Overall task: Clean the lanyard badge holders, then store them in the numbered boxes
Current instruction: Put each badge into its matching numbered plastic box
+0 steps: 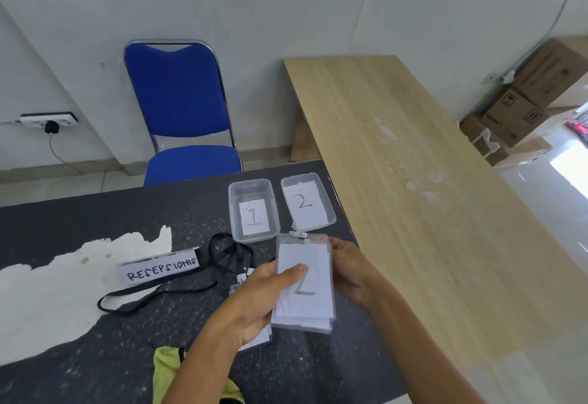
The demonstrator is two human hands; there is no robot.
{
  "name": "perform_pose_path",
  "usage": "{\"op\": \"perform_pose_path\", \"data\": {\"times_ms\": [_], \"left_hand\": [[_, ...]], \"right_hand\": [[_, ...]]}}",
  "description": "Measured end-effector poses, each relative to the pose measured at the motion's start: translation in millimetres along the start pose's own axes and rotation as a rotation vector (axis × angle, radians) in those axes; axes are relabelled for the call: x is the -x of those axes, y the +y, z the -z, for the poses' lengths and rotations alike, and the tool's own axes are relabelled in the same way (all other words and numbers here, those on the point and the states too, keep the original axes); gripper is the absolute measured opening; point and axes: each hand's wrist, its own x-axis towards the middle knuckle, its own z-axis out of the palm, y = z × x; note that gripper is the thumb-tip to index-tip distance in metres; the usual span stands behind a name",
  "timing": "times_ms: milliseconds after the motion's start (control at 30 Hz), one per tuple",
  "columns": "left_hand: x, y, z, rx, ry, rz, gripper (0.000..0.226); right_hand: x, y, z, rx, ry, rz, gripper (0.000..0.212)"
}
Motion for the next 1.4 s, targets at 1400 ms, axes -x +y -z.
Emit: {"op": "perform_pose_path", "data": {"times_ms": [1400], "left_hand": [[-30.5,20.9,17.7,-0.024,0.23,-0.191,0.02]], "right_hand": [[13.1,-5.5,-42.1,-0.405,-0.072,0.086,0.042]]}}
